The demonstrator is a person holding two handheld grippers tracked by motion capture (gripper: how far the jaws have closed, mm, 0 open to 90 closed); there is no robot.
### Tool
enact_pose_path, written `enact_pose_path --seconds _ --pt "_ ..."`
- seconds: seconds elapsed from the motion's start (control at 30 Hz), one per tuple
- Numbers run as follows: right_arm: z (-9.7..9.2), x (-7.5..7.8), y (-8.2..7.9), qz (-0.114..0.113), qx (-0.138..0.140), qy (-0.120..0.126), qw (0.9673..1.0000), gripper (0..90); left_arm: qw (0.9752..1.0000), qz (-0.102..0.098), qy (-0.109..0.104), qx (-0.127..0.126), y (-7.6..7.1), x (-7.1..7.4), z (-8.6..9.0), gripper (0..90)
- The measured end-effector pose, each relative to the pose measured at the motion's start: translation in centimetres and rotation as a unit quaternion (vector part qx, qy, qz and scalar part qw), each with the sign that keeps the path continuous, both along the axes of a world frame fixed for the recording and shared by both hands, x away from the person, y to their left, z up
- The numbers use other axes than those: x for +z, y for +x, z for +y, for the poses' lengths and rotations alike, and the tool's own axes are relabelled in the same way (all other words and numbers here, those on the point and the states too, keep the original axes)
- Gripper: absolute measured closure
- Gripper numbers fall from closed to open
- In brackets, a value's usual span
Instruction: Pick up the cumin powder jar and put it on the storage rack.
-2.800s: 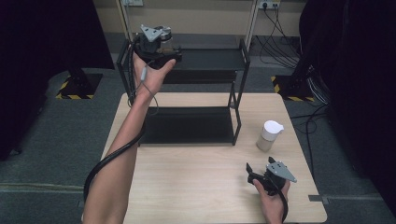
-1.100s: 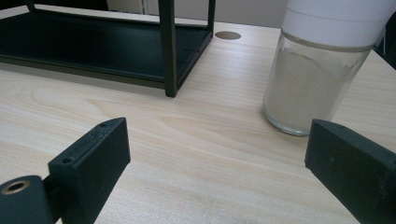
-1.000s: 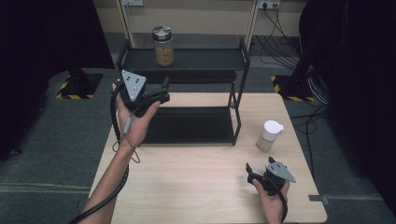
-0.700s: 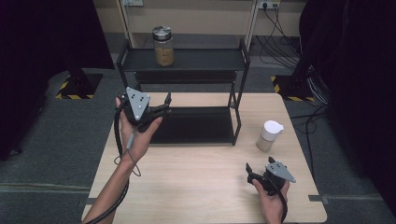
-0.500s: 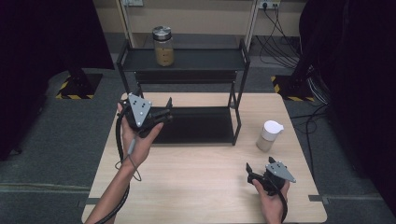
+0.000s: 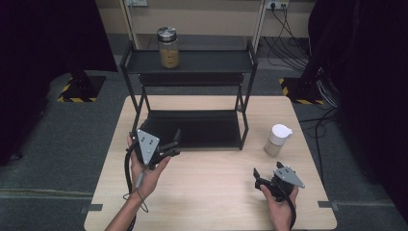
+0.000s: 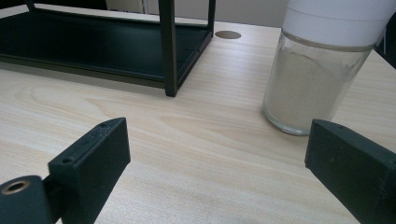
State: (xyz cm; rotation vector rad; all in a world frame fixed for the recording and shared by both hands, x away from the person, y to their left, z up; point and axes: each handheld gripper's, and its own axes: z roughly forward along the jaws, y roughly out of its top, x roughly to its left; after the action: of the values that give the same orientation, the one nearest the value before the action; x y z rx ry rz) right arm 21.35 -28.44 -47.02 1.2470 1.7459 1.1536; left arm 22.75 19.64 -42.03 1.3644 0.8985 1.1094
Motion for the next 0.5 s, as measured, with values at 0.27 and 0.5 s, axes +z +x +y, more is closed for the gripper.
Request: enact_pose_path --seconds 0.27,0.5 --pt "0.0 0.0 0.0 -0.001 0.0 -0.002 1.0 6.8 1.0 0.009 0.001 0.0 -0.9 -2.1 -0.2 0.0" --pt "0.0 0.0 0.0 -0.002 0.0 -0.002 1.0 6.8 0.9994 0.033 0.009 -0.004 -1.6 -3.9 -0.3 0.0"
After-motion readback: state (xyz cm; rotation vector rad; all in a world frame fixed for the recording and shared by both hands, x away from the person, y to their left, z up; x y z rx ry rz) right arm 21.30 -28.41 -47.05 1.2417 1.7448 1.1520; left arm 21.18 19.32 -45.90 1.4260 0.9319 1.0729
